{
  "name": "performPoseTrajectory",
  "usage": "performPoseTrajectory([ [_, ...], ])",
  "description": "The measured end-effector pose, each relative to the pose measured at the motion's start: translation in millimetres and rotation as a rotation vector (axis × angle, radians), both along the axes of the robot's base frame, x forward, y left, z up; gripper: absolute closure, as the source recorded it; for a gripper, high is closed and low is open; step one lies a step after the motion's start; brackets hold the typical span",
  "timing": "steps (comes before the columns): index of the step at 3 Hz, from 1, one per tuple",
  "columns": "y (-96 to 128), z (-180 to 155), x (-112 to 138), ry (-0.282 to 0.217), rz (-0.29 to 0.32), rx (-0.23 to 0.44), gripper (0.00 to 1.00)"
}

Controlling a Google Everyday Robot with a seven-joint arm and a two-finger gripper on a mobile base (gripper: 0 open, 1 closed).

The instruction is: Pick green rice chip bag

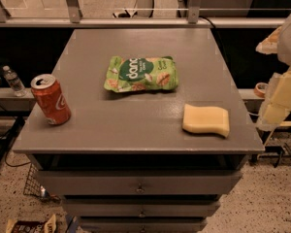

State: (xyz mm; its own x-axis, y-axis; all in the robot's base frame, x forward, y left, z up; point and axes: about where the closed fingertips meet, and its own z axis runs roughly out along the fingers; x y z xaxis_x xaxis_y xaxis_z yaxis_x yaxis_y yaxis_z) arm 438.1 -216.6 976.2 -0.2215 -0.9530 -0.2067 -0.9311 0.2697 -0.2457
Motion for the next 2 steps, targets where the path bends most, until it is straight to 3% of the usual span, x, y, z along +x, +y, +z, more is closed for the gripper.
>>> performPoseTrajectory([
  [1, 0, 0, 0, 0.000, 0.000, 0.000, 0.00],
  [2, 13, -3, 29, -0.046, 0.027, 0.035, 0.00],
])
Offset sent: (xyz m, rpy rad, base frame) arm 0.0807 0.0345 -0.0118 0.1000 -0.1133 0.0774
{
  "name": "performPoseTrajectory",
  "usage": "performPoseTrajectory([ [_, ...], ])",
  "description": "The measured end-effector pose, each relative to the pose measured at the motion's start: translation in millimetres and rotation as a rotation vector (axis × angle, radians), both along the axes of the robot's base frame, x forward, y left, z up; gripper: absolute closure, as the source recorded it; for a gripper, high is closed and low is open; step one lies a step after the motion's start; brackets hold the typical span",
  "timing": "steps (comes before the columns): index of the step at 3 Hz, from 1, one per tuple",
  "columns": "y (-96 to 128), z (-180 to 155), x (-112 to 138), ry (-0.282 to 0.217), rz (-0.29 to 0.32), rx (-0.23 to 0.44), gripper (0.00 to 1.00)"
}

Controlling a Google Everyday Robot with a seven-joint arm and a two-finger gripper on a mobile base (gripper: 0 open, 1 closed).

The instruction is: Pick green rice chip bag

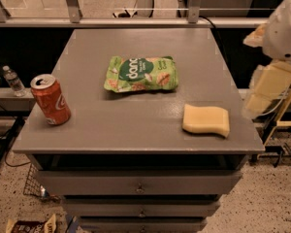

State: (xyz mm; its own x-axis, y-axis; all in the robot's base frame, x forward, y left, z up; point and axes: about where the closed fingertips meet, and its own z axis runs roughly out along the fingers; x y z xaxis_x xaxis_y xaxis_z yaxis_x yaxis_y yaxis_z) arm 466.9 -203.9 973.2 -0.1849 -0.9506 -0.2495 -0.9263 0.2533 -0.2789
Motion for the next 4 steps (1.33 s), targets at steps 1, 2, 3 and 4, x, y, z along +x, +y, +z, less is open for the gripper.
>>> performPoseTrajectory([
  [1, 22, -11, 40, -0.048, 0.027, 0.069, 0.00],
  [2, 48, -27, 79, -0.061, 0.062, 0.137, 0.00],
  [3, 75, -49, 116, -0.047, 0.085, 0.262, 0.00],
  [4, 75, -49, 116, -0.047, 0.085, 0.262, 0.00],
])
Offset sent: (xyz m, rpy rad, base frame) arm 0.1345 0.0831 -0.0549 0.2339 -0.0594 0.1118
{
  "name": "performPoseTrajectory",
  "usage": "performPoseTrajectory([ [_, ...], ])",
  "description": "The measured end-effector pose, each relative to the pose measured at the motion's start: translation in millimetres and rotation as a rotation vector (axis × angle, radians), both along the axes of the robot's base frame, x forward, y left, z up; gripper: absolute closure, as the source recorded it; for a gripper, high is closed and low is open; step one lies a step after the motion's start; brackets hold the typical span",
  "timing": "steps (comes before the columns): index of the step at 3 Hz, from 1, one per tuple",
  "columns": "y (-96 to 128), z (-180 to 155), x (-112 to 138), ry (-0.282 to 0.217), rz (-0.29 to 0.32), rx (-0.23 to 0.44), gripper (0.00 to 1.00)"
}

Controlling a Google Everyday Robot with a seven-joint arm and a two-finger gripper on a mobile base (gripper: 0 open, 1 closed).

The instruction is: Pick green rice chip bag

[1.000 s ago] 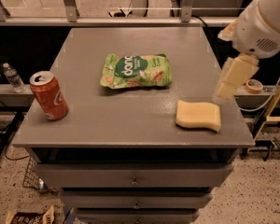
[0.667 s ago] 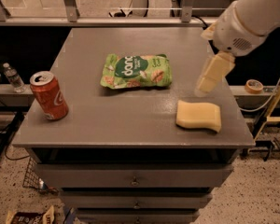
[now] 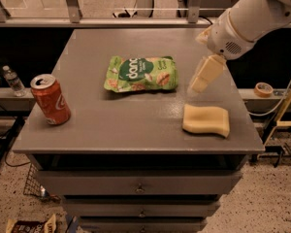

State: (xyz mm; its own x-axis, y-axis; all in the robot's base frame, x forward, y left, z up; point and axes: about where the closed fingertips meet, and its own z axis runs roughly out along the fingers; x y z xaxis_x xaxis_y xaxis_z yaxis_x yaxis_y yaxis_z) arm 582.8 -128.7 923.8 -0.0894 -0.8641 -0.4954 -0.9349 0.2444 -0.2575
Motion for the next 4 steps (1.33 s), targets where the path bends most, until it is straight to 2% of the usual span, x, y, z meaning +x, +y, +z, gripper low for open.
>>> performPoseTrajectory([
  [1, 10, -9, 18, -0.020, 0.038, 0.030, 0.00],
  [2, 29, -24, 49, -0.020, 0.120, 0.057, 0.00],
  [3, 51, -35, 73, -0.012, 0.187, 0.063, 0.00],
  [4, 68, -49, 89, 0.008, 0.224, 0.037, 0.00],
])
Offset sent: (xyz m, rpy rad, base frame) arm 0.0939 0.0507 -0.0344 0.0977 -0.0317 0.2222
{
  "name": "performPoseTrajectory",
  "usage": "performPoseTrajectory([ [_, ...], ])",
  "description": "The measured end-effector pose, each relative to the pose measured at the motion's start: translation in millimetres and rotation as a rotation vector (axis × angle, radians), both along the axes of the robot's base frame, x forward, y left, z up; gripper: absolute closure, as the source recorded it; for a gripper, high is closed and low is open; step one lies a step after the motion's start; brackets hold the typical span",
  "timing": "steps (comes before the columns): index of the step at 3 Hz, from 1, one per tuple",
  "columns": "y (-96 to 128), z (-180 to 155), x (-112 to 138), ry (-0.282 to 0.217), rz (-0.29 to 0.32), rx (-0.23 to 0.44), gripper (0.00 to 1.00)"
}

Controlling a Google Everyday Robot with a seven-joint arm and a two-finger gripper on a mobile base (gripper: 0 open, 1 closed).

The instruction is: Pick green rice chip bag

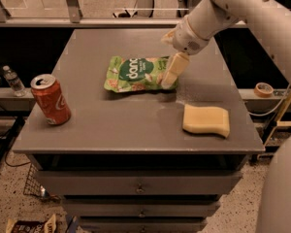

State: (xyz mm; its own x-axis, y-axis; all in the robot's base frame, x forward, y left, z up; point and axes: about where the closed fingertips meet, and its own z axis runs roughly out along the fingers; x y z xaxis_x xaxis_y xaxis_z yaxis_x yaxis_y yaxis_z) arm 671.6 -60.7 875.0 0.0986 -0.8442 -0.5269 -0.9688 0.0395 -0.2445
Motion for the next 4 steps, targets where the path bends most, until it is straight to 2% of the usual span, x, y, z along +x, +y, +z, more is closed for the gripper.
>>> performPoseTrajectory([
  [1, 2, -13, 5, 0.027, -0.014, -0.061, 0.00],
  [3, -6, -28, -2, 0.068, -0.057, -0.102, 0.41],
  [4, -7, -32, -5, 0.080, -0.067, -0.089, 0.65],
])
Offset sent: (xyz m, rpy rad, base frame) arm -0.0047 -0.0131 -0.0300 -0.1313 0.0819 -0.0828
